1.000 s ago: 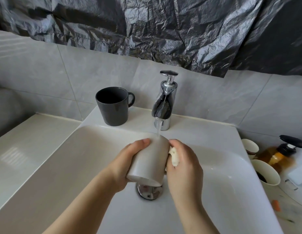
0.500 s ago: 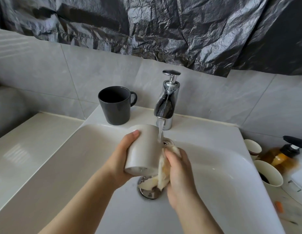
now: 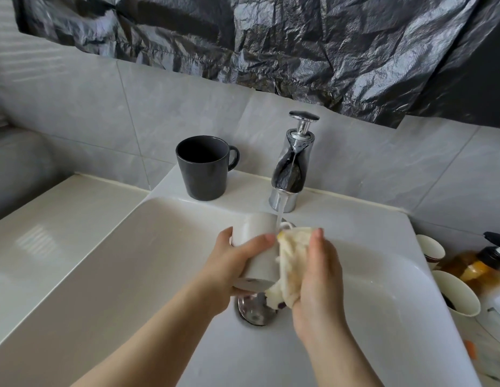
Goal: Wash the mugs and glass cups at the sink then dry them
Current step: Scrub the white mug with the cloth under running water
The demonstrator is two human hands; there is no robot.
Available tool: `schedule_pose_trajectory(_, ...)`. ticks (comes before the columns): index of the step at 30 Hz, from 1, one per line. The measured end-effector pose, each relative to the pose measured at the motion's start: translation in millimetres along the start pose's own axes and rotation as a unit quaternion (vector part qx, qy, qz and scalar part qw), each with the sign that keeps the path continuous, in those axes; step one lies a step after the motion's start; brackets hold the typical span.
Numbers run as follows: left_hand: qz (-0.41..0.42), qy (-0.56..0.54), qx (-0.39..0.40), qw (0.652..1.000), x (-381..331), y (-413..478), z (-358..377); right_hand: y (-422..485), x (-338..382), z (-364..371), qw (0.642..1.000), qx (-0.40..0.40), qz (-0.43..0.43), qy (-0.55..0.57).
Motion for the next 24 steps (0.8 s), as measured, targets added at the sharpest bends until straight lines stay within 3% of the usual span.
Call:
schedule_pose_trajectory(4, -0.03, -0.02, 0.044, 0.998, -1.9, -3.1, 2.1, 8.1, -6.6, -15.2, 0.991, -0.071, 0.08, 0.082)
schedule_pose_trajectory(7, -0.034, -0.012, 0.066, 0.997, -0.1, -6.7, 10.7, 4.6, -4.5, -7.7, 0.984, 0.04, 0.1, 0.141)
schedule_pose_trajectory(11, -0.043, -0.038, -0.006, 0.998, 1.0, 1.1, -2.7, -5.7, -5.0, 6.9, 0.993, 0.12, 0.009, -0.016)
schedule_pose_trajectory(13, -0.05, -0.044, 0.013, 0.998, -0.4, 1.7, -6.8, -8.9, -4.6, 10.6, 0.991, 0.106, -0.044, -0.071)
schedule_pose_trajectory(15, -0.072, -0.043, 0.074, 0.994, 1.2, -0.8, -1.9, -1.5, -0.2, 3.3, 0.994, 0.043, -0.061, -0.08)
schedule_pose_trajectory(18, -0.084, -0.076, 0.15, 0.982, 6.0, -3.6, 11.6, 7.7, 0.6, -7.3, 0.998, 0.011, 0.046, 0.033)
schedule_pose_trajectory(20, -0.067, -0.113, 0.158, 0.979, 5.0, -3.9, 16.9, 1.4, -0.2, -2.0, 0.993, 0.064, 0.089, 0.041)
schedule_pose_trajectory(24, -0.011, -0.133, 0.125, 0.983, -1.1, 5.3, 4.2, -22.2, 2.6, 21.5, 0.98, 0.191, -0.012, -0.052)
Point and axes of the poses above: each hand's wrist, its own y-axis towards the middle knuckle, its own z-axis out of the palm, x = y × z, the point moved 5 cm from there along y, towards the middle knuckle, and after that the axes turned 3 degrees about -x, right-handed, at the moved point
